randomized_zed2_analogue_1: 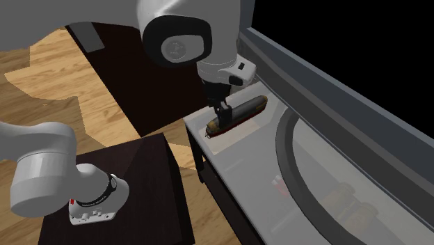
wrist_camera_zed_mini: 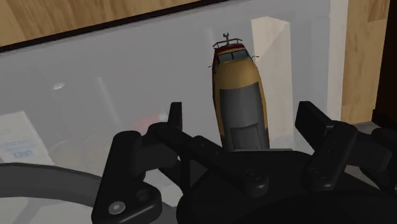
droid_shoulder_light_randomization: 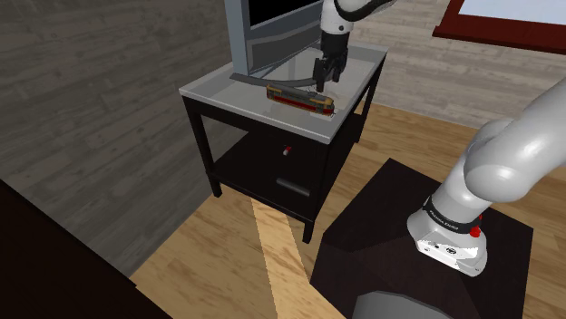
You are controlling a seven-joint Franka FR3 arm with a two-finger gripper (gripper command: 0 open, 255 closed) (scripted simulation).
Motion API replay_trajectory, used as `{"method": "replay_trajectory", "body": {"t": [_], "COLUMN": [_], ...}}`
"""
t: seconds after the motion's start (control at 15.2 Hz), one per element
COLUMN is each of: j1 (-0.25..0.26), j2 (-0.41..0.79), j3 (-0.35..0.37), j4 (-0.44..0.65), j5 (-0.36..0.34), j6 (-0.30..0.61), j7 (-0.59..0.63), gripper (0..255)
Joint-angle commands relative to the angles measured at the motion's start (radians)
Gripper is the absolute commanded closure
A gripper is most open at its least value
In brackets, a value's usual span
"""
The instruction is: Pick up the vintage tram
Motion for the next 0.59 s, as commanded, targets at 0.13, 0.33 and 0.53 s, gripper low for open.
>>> {"method": "replay_trajectory", "body": {"t": [0.13, 0.33, 0.53], "j1": [0.015, 0.024, 0.024], "j2": [0.131, 0.225, 0.236], "j3": [0.008, 0.015, 0.015], "j4": [0.102, 0.188, 0.173], "j5": [0.017, 0.027, 0.028], "j6": [0.071, 0.111, 0.139], "j7": [-0.009, -0.016, -0.016], "gripper": [0, 0, 0]}}
